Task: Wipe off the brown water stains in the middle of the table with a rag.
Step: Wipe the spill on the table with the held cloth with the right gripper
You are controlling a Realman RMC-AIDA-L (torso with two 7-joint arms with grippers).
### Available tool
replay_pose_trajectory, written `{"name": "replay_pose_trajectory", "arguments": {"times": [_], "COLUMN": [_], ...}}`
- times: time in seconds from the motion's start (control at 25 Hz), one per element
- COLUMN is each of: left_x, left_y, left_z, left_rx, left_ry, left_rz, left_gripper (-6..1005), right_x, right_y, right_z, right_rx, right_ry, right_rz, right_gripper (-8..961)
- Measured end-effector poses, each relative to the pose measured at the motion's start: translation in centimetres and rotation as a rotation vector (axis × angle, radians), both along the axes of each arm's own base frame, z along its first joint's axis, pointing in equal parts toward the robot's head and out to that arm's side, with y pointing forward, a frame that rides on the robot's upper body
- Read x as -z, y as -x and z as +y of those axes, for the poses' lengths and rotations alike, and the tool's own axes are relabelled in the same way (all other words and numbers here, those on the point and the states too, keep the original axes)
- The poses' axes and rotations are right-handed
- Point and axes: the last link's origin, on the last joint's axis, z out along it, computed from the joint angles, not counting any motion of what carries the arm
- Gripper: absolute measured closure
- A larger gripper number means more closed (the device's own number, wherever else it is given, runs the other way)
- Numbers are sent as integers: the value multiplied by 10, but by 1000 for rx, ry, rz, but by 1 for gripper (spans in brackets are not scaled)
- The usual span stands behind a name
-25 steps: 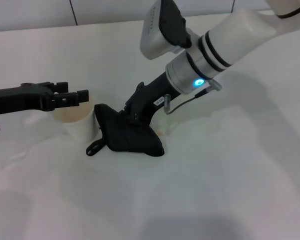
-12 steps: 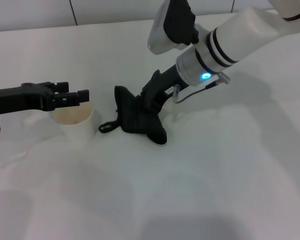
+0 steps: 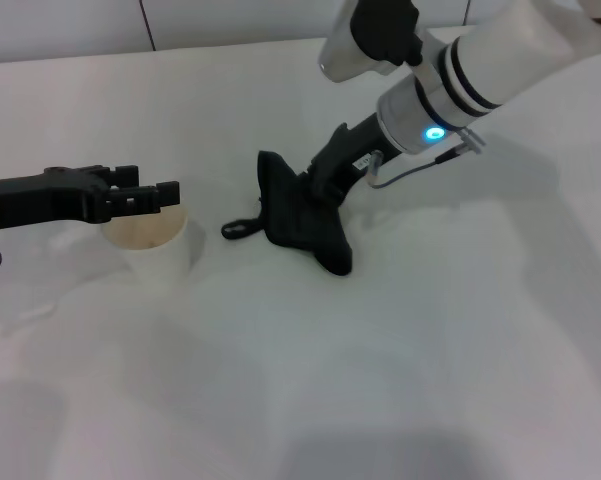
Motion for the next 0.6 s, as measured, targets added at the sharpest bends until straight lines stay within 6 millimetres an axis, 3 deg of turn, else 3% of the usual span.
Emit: {"name": "replay_pose_trajectory", "arguments": {"times": [0.24,0.6], "left_x": [0,0], "left_y": [0,-1], "left_z": [0,1], "left_rx": [1,9], "left_ry": [0,-3], "left_rz": [1,3], "left_gripper": [123,123], "right_x": [-9,-8], "right_y": [-12,-17], "right_z": [-14,-27], "right_rx": [22,35], "right_ry": [100,176], "right_rz": [-21,-18], "right_gripper": [833,833]}}
